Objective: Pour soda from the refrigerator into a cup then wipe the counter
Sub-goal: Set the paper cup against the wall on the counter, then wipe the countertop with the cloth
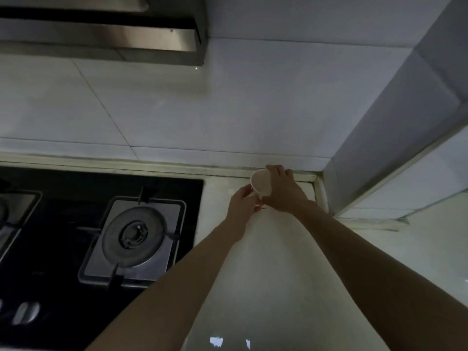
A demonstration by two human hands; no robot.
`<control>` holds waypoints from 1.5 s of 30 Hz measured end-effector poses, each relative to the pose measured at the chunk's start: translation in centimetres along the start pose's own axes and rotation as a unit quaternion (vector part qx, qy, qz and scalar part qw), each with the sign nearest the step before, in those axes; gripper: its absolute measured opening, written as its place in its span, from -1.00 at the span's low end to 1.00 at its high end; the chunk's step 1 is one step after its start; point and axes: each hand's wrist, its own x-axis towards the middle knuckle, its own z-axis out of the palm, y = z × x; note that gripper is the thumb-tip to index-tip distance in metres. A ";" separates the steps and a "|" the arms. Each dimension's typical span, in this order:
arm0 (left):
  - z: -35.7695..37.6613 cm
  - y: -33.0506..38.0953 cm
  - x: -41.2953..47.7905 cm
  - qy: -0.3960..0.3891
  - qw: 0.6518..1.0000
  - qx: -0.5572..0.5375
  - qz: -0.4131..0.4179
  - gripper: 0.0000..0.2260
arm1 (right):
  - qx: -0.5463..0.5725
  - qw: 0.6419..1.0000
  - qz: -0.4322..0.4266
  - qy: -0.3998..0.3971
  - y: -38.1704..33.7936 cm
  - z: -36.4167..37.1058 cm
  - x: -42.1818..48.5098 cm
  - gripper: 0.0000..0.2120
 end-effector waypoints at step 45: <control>33.1 -27.6 -30.1 -0.230 0.654 0.713 0.102 -0.59 | -0.055 0.992 0.046 -0.101 37.4 2.2 -44.5 -0.33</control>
